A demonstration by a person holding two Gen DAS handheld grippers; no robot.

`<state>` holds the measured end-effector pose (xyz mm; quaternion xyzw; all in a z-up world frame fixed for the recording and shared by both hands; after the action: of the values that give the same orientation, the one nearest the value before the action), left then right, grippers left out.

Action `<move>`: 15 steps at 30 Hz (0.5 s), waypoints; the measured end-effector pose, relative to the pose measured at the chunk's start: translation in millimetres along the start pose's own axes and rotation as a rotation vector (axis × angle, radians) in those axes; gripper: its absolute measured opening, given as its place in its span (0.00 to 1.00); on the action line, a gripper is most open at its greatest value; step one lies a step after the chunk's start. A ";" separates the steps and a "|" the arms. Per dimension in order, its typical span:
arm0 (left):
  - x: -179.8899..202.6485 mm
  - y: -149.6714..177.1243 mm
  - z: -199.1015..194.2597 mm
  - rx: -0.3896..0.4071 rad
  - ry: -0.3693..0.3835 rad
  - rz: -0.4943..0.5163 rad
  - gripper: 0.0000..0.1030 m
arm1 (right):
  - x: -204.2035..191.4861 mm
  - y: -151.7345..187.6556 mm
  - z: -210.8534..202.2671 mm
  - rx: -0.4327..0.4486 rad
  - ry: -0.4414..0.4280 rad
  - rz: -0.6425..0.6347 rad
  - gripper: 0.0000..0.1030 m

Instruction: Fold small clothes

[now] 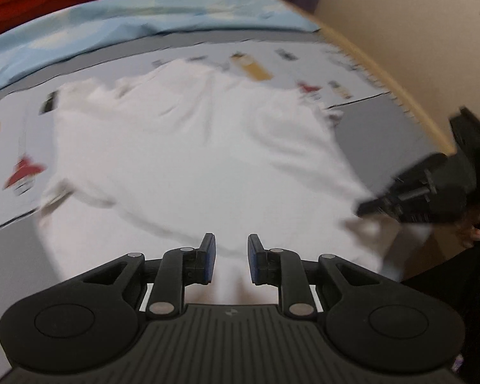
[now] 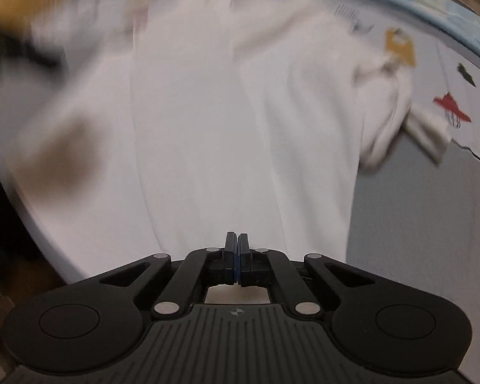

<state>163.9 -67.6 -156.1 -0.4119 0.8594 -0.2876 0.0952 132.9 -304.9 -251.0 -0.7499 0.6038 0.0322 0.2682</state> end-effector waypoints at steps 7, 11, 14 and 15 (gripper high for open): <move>68.7 -27.7 48.4 -0.009 0.136 0.096 0.44 | 24.0 -60.0 -31.3 0.199 -0.048 0.272 0.04; 117.3 -22.8 92.9 -0.102 0.167 0.257 0.48 | 40.1 -54.1 -44.1 0.244 0.026 0.330 0.12; 144.7 -9.5 120.3 -0.166 0.188 0.380 0.60 | 60.0 -44.4 -76.2 0.318 0.088 0.380 0.30; 153.2 -1.9 129.2 -0.198 0.200 0.426 0.60 | 65.8 -35.9 -87.2 0.349 0.118 0.407 0.31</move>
<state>118.5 -239.1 -249.3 -0.1984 0.9559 -0.2149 0.0272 159.7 -397.3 -188.0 -0.5561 0.7532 -0.0626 0.3457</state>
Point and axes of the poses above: each gripper's, at about its wrist camera, not at the fingertips, and z roughly the way its jaws point, x to its right, y to its underside, the point moved 7 cm from there along z, roughly the way its jaws point, and after that the axes turned 15 degrees about z, right-handed, at the moved point
